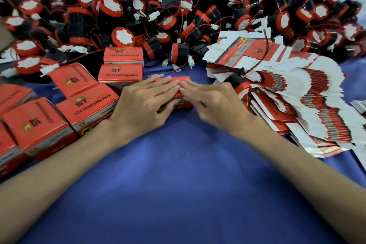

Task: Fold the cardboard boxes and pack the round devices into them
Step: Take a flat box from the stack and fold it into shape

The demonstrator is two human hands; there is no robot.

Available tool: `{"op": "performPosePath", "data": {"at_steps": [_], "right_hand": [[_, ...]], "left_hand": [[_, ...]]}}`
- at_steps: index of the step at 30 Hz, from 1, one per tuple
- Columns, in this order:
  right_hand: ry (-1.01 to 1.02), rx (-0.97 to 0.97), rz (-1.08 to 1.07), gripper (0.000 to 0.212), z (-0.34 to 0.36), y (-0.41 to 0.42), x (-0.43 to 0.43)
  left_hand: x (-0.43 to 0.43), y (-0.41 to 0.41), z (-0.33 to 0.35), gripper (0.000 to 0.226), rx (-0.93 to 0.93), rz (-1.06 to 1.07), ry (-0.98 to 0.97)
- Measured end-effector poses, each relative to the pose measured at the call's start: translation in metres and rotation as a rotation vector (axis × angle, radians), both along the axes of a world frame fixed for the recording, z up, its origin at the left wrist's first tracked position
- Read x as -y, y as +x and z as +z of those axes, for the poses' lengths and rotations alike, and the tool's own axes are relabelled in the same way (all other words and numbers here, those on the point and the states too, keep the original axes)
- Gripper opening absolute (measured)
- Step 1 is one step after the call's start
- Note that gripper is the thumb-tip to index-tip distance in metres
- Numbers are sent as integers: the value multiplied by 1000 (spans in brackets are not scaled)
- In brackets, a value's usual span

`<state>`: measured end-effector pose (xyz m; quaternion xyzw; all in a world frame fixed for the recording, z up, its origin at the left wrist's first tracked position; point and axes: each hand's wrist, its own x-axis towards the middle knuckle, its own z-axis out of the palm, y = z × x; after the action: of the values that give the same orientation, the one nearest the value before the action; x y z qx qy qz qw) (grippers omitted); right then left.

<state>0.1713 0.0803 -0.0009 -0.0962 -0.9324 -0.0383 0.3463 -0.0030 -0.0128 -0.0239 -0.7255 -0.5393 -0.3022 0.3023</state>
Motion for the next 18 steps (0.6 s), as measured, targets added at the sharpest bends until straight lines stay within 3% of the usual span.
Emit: {"op": "performPosePath", "data": {"at_steps": [2, 4, 6, 8, 14, 16, 18], "right_hand": [[-102, 34, -79, 20, 24, -8, -8], [-140, 61, -334, 28, 41, -19, -31], [-130, 260, -684, 43, 50, -22, -56], [-163, 443, -868, 43, 51, -18, -67], [-57, 485, -824, 30, 44, -16, -56], [-40, 436, -799, 25, 46, -13, -52], [85, 171, -611, 29, 47, -7, -44]], "left_hand": [[-1, 2, 2, 20, -66, 36, 66], [-1, 4, 5, 22, -130, 67, 105], [0, 4, 8, 18, -193, 94, 107], [1, 1, 9, 14, -239, 154, 89], [-5, -8, 5, 16, -263, 511, -28], [-5, -12, 5, 19, -235, 456, -7], [-3, -9, 10, 22, -99, 230, 50]]}}
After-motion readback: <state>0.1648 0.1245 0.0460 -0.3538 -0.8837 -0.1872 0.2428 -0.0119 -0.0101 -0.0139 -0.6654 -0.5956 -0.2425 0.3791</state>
